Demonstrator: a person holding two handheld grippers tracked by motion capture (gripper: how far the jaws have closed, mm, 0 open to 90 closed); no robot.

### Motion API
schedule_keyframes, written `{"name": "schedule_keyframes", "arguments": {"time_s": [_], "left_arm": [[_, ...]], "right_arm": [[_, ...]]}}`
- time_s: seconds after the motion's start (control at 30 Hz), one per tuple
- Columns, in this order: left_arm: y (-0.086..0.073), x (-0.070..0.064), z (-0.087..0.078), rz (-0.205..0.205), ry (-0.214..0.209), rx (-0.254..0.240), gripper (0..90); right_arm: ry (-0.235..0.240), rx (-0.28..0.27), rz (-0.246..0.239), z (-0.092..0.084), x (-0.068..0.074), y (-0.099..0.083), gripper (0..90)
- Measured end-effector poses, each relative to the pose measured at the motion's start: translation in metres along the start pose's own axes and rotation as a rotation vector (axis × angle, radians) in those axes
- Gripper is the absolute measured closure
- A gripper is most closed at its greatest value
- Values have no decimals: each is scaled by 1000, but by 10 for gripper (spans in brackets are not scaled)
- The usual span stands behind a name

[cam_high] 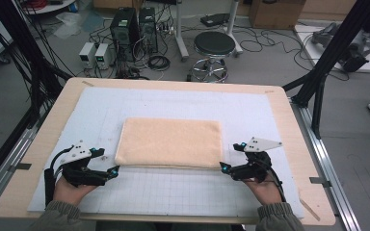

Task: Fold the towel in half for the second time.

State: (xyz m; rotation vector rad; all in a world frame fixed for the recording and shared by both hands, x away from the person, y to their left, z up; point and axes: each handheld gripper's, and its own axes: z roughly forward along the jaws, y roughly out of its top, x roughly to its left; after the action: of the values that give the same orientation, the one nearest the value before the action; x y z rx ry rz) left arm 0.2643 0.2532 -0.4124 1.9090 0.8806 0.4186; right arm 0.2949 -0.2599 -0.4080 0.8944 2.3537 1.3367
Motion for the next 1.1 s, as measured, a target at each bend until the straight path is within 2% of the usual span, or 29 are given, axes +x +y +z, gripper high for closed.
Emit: {"name": "schedule_keyframes", "arguments": {"time_s": [0.3,0.83,0.87,1.1], "left_arm": [[-3,-3,-8,-6,13,-12,71],[-8,-6,-20,-3,33,-17,68],[-9,-6,-20,-2,32,-17,68],[-11,-9,-25,0,37,-14,68]], "right_arm": [[-16,-7,-5,-10,3,-6,119],[-30,-12,0,-21,7,-14,118],[-34,-15,-11,-22,6,-14,118],[-39,-16,1,-28,8,-18,118]]}}
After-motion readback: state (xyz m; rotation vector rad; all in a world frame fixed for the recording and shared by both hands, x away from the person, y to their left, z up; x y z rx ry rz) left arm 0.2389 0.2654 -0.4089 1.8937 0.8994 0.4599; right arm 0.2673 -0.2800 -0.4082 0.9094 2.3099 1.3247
